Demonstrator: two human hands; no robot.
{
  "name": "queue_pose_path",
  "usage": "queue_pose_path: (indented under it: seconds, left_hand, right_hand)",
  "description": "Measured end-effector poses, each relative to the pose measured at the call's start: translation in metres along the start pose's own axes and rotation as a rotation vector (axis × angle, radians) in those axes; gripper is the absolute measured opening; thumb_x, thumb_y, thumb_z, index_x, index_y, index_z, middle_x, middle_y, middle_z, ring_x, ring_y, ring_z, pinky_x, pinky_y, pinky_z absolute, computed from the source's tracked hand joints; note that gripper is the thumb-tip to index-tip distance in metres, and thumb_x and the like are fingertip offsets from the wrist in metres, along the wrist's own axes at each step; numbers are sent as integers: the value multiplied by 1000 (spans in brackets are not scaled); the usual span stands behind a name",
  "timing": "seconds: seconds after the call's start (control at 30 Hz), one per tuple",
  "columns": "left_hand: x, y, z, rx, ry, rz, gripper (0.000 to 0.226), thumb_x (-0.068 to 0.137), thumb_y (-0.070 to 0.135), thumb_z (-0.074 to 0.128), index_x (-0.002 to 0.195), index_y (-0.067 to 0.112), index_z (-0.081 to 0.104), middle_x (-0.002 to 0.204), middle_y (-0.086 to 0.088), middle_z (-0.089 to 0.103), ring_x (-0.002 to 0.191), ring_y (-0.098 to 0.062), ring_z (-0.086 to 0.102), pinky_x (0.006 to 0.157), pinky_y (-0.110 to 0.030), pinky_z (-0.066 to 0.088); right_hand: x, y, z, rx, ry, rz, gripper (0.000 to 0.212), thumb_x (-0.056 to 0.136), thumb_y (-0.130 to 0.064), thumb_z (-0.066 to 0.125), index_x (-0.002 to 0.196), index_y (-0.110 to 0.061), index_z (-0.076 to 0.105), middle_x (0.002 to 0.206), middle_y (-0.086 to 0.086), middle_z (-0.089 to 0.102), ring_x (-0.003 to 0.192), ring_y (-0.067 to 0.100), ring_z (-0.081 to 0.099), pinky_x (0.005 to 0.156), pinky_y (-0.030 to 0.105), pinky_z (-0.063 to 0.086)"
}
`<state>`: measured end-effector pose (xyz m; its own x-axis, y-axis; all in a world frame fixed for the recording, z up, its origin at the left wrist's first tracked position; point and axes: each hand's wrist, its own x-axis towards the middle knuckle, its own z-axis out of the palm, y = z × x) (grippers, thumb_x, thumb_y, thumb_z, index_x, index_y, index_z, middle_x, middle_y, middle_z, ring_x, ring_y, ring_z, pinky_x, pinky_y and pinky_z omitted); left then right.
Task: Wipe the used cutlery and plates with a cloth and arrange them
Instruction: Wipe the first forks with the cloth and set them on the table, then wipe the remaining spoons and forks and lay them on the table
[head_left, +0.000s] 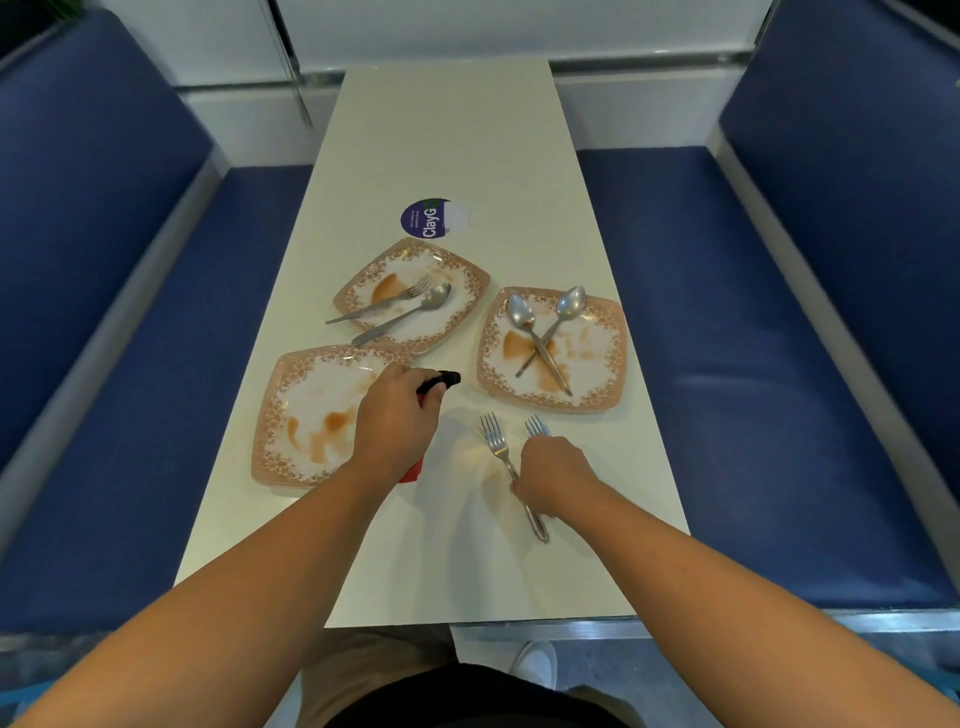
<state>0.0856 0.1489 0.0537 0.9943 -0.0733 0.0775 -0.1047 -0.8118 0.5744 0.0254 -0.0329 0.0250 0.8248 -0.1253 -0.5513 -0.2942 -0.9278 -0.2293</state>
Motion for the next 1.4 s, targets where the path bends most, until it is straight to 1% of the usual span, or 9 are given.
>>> queue_pose_path:
  seconds: [0.1,0.3,0.53,0.77,0.9,1.03,1.17,1.27,1.4]
  left_hand:
    - [8,-7,-4,6,23,-8,26,99,30,57,120,21,70,98,2,56,84,-15,50,73,-27,39]
    - [30,-28,-20,-8,72,-19,26,99,30,57,118,21,71,103,3,59,87,-16,56,73,-27,41]
    - [68,-65,-44,22,155,-121,28,101,31,54,122,20,69,106,1,61,85,-11,52,75,-22,38]
    - [104,-103,-59,-4,184,-129,26,100,29,56,121,21,69,102,5,60,84,-7,53,68,-5,34]
    - [121,-119,-61,-32,193,-172,24,100,27,57,119,22,70,101,8,57,84,-4,50,71,2,32]
    - [129,-128,-61,-52,202,-167,23,99,25,59,119,20,71,99,7,57,84,-1,48,72,4,31]
    - [133,-128,-58,-47,182,-179,25,100,28,57,120,22,70,102,7,58,85,-3,49,70,2,32]
    - [132,-119,-59,-60,174,-177,25,100,30,56,121,26,70,101,9,56,85,-4,50,68,-2,33]
    - [128,-101,-62,-75,178,-138,25,100,30,55,120,26,70,100,9,57,86,-4,52,72,-6,34]
  right_hand:
    - [12,-19,-16,120,69,-30,28,90,-27,61,68,-15,48,71,1,53,63,18,52,47,25,33]
    - [48,-70,-50,354,169,-145,30,92,-33,58,80,-6,66,73,6,65,71,25,63,60,28,46]
    - [111,-133,-78,480,233,-115,47,95,-23,56,52,-13,40,51,0,41,47,16,38,49,26,31]
    - [180,-186,-83,457,213,-55,24,95,-32,60,90,-9,56,68,1,52,62,18,53,43,25,29]
    - [202,-196,-79,423,155,20,18,93,-24,62,91,-7,55,71,5,61,59,17,58,43,25,40]
    - [211,-198,-77,460,120,52,23,93,-26,62,84,-5,60,87,11,74,79,26,72,70,36,61]
    - [217,-196,-73,704,92,163,26,88,-16,67,107,1,59,82,15,75,75,28,74,57,34,54]
    - [214,-187,-79,794,40,182,12,87,-11,65,87,1,68,81,15,76,63,27,68,59,35,51]
    - [201,-165,-92,856,8,171,18,86,-3,60,69,-2,59,77,20,66,58,26,55,62,36,50]
